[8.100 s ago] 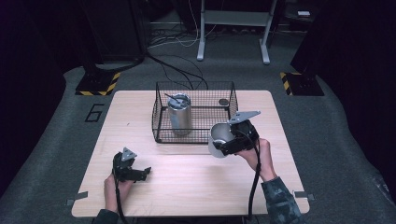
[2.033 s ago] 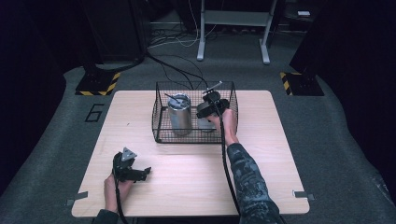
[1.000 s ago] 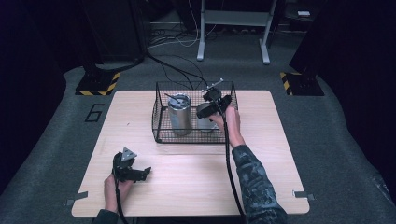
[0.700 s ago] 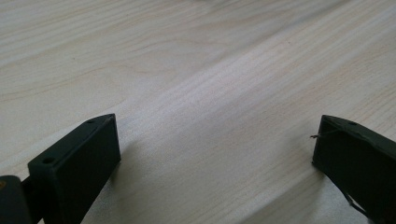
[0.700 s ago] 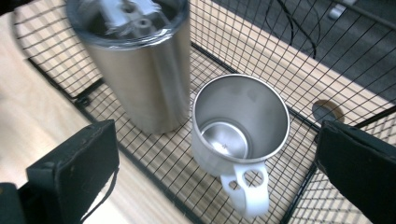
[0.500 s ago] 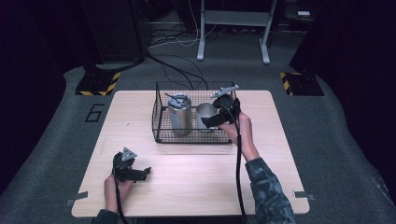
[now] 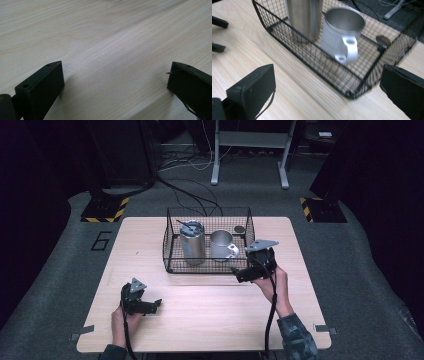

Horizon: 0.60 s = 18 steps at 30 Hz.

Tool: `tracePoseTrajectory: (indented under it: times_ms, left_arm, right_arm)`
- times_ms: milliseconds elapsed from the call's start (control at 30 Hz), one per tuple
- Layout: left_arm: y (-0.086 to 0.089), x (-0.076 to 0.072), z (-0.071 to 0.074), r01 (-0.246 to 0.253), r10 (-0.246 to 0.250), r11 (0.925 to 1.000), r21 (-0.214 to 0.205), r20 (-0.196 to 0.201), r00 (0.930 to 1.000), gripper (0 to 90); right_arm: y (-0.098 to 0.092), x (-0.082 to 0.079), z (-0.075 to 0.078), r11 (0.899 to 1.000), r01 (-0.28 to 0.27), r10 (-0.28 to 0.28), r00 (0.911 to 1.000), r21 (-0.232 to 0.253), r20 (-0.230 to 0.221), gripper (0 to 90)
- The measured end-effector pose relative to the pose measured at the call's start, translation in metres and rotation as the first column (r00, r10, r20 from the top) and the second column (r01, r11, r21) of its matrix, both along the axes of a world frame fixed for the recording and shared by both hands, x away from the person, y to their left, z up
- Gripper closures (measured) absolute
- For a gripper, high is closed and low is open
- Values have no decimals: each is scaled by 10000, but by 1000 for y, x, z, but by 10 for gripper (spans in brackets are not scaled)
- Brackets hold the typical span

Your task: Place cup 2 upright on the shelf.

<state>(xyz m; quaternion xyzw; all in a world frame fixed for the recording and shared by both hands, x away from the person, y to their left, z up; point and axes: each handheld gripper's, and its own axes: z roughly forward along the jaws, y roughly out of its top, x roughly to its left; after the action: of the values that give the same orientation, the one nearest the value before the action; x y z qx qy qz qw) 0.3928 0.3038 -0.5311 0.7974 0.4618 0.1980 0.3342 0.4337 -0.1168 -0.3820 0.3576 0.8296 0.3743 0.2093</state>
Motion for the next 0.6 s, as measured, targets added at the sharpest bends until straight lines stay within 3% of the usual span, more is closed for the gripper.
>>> tracePoseTrajectory:
  times_ms: [367,600]
  left_arm:
    - [0,0,0,-2,2,10000,1,-1,10000,4]
    - [0,0,0,-8,8,10000,-21,2,10000,4]
  right_arm:
    - [-46,-23,-63,9944,1001,-981,9935,335,-572,0]
    - [-69,-29,-105,9851,1668,-1607,9796,424,-1203,0]
